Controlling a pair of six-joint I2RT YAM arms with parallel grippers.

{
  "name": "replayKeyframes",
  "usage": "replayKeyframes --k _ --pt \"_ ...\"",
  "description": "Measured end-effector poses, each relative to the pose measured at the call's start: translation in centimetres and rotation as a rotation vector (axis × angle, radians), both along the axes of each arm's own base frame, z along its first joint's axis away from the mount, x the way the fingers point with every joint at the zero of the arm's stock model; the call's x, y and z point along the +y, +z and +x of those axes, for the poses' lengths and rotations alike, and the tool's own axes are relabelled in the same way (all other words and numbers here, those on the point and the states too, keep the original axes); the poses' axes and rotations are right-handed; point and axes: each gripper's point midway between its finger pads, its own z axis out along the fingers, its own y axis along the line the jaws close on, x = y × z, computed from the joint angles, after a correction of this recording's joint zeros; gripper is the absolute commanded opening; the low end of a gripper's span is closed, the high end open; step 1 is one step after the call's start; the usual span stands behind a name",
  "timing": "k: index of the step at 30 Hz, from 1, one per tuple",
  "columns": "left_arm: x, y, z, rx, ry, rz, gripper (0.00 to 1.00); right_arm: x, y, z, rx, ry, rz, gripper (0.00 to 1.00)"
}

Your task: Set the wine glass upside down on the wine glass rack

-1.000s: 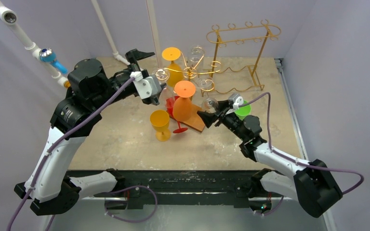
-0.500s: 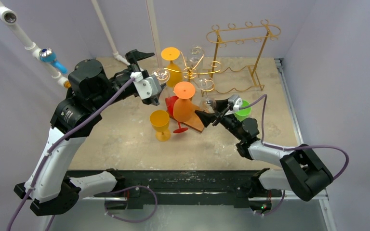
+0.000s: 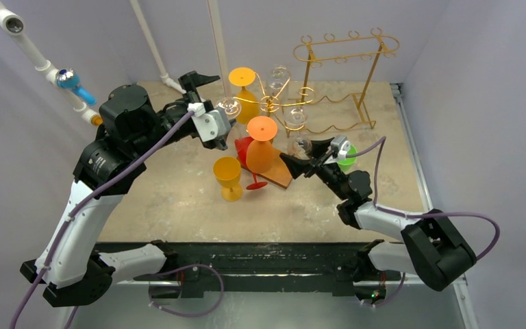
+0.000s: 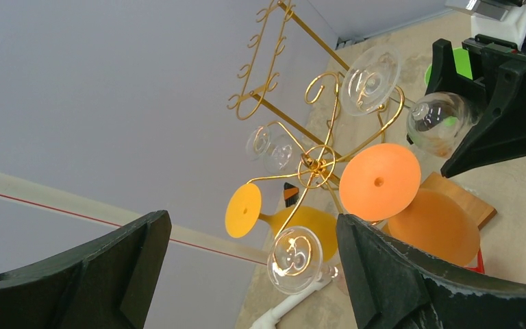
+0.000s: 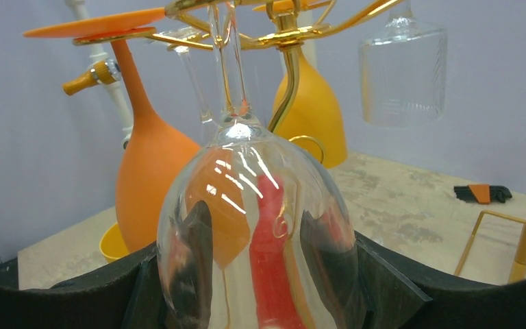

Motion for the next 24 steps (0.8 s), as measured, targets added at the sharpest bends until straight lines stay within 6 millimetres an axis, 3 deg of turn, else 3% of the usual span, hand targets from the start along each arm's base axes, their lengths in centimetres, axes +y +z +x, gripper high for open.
replayKeyframes --k 8,11,12,14,19,24 --pt "0.0 0.0 0.0 0.001 0.0 0.0 1.0 -0.3 -2.9 0.8 0.101 -0.035 0.013 0.28" --pt "0.0 0.0 0.0 0.0 0.0 0.0 1.0 -0.2 -3.1 1.0 0.108 -0.03 0.026 0.49" --pt "0.0 0.0 0.0 0.0 0.0 0.0 1.0 -0.1 -3.0 1.0 0.108 -0.029 0.032 0.61" --pt "0.1 0.1 -0.1 -0.002 0.0 -0.001 1.0 -0.1 -3.0 1.0 0.11 -0.026 0.038 0.96" --pt "0.1 0.1 -0.2 -0.003 0.0 -0.002 1.0 -0.3 -3.1 0.9 0.146 -0.032 0.042 0.99" --pt "0.2 0.1 -0.3 -0.006 -0.001 0.002 1.0 -1.5 -0.9 -0.3 0.139 -0.054 0.055 0.99"
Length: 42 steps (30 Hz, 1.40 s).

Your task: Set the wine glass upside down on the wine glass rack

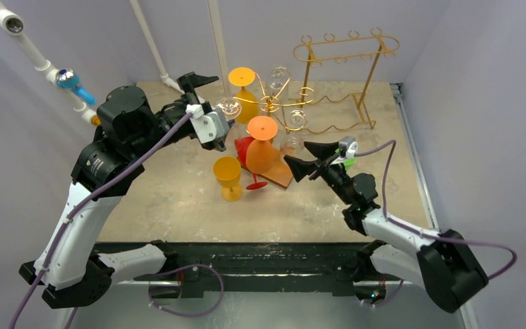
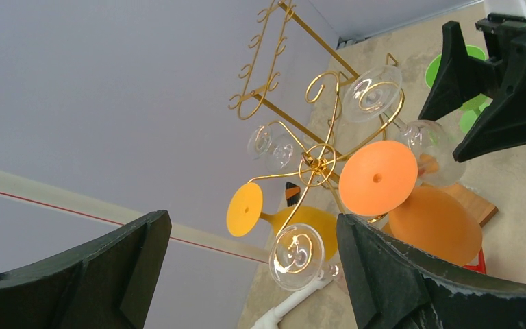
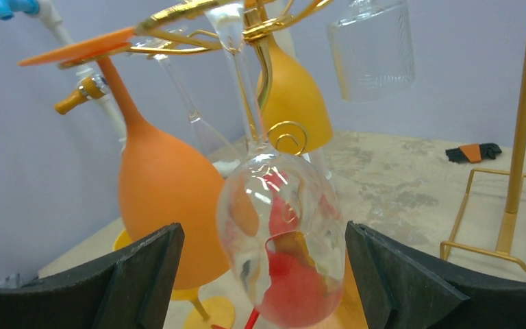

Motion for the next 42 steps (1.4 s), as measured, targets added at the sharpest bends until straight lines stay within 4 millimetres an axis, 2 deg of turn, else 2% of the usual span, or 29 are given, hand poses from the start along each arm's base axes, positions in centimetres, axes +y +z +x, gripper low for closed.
replayKeyframes --k 3,7,9,12,20,25,28,33,36,39,42 --pt "0.0 0.0 0.0 -0.001 0.0 0.001 1.0 -0.9 1.8 -1.3 -0.019 -0.009 0.006 0.99" --pt "0.0 0.0 0.0 0.002 0.0 0.001 1.0 -1.8 3.0 -2.6 0.009 -0.013 -0.012 0.99" --pt "0.0 -0.1 0.0 0.008 0.001 0.0 1.0 -2.2 4.1 -2.7 0.044 -0.029 -0.028 0.99" --pt "0.0 -0.5 0.0 0.024 0.003 -0.002 1.0 -2.9 6.8 -2.4 0.085 -0.071 -0.05 0.99" --pt "-0.1 -2.4 0.2 0.079 0.007 0.023 1.0 -5.8 16.6 -0.5 0.12 -0.262 -0.048 0.91" --pt "0.1 -2.3 -0.1 0.077 0.007 0.021 1.0 -8.2 20.8 3.6 0.207 -0.46 -0.02 0.93" --pt "0.2 -2.1 -0.2 0.074 0.007 0.019 1.0 -10.0 20.4 7.0 0.284 -0.564 -0.013 0.99" --pt "0.3 -2.0 -0.4 0.069 0.007 0.016 1.0 -14.4 16.9 12.7 0.434 -0.699 -0.01 0.99" --pt "0.4 -1.9 -0.5 0.066 0.007 0.016 1.0 -15.7 15.4 15.4 0.505 -0.722 0.004 0.99" --pt "0.5 -1.8 -0.7 0.061 0.007 0.015 1.0 -15.3 14.1 16.7 0.534 -0.68 -0.005 0.98" --pt "0.6 -1.7 -0.8 0.058 0.007 0.014 1.0 -14.9 13.7 16.7 0.55 -0.641 0.013 0.89"
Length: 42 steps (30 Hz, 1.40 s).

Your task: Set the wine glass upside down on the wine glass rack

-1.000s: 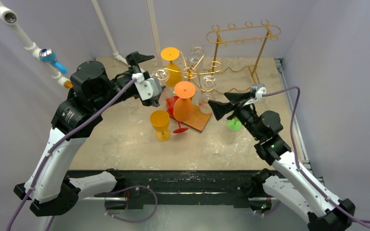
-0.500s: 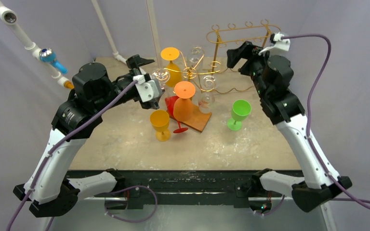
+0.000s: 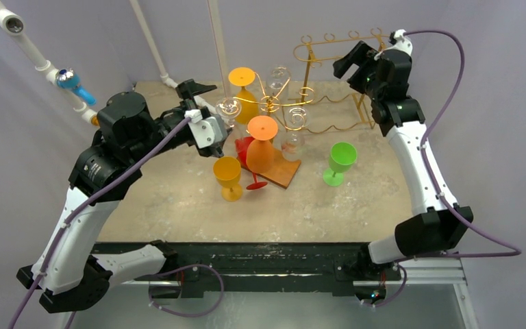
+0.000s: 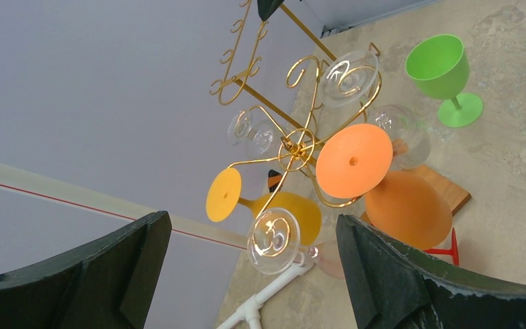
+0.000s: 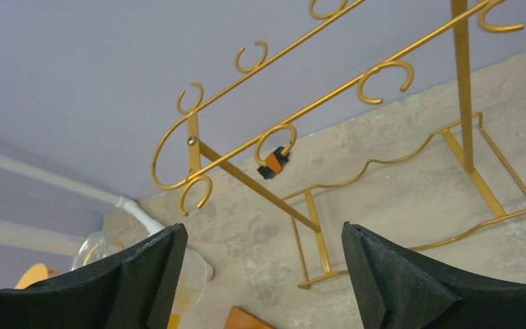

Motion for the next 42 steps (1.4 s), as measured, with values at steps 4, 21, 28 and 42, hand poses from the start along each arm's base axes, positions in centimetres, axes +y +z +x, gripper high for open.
replayKeyframes --k 4,21,28,42 --pt "0.0 0.0 0.0 -0.001 0.0 -0.001 1.0 -1.1 0.7 0.5 -0.017 -0.02 0.065 0.86" --pt "-0.1 -0.3 0.1 0.005 -0.001 0.003 1.0 -5.3 -0.7 6.2 -0.078 -0.221 0.301 0.7" --pt "0.0 -0.3 0.0 0.006 0.0 0.004 1.0 -5.6 -2.2 9.8 -0.063 -0.251 0.378 0.64" --pt "0.6 0.0 -0.9 -0.011 0.0 -0.007 1.0 -6.6 -1.4 9.2 -0.156 -0.359 0.602 0.0"
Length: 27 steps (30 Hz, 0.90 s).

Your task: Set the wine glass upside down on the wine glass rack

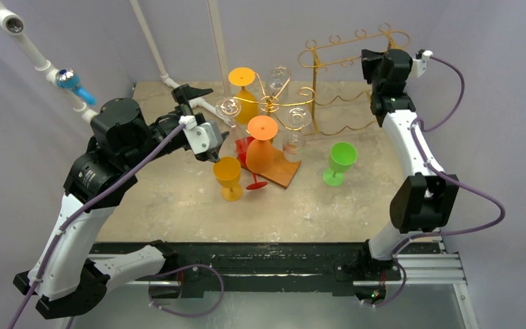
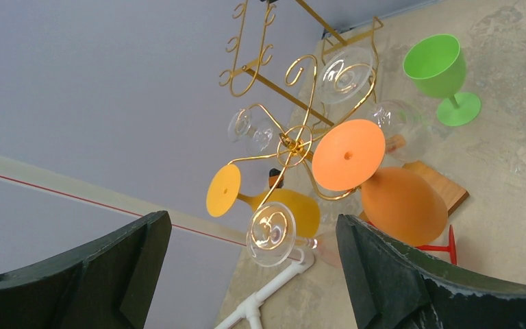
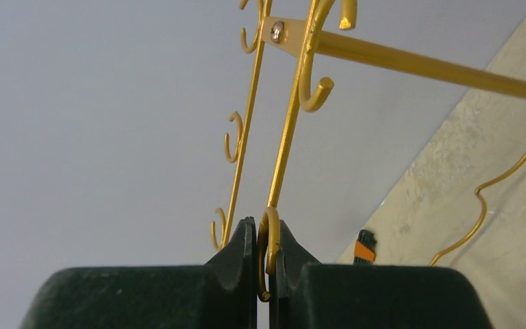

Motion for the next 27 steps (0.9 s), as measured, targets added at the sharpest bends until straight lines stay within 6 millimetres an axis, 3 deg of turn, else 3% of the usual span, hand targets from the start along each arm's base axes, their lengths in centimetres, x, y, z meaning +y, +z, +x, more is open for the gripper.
replayKeyframes --k 4,9,14,17,21,27 --pt "0.0 0.0 0.0 0.0 0.0 0.0 1.0 -1.2 0.6 -2.6 -0.018 -0.075 0.01 0.0" --pt "0.0 0.0 0.0 0.0 -0.001 0.0 1.0 -3.6 -0.5 -6.4 -0.019 -0.213 0.061 0.03" --pt "0.0 0.0 0.0 0.0 -0.001 0.0 1.0 -5.3 -1.6 -8.0 0.014 -0.313 0.091 0.46" --pt "0.0 0.0 0.0 0.0 -0.001 0.0 1.0 -5.9 -3.4 -8.8 0.071 -0.349 0.072 0.71" --pt "0.0 -0.1 0.0 0.003 -0.001 0.002 1.0 -6.3 -4.7 -9.9 0.111 -0.368 0.042 0.84" --pt "0.1 -0.5 0.2 0.016 0.013 0.008 1.0 -6.0 -3.8 -11.4 0.123 -0.34 -0.005 0.94"
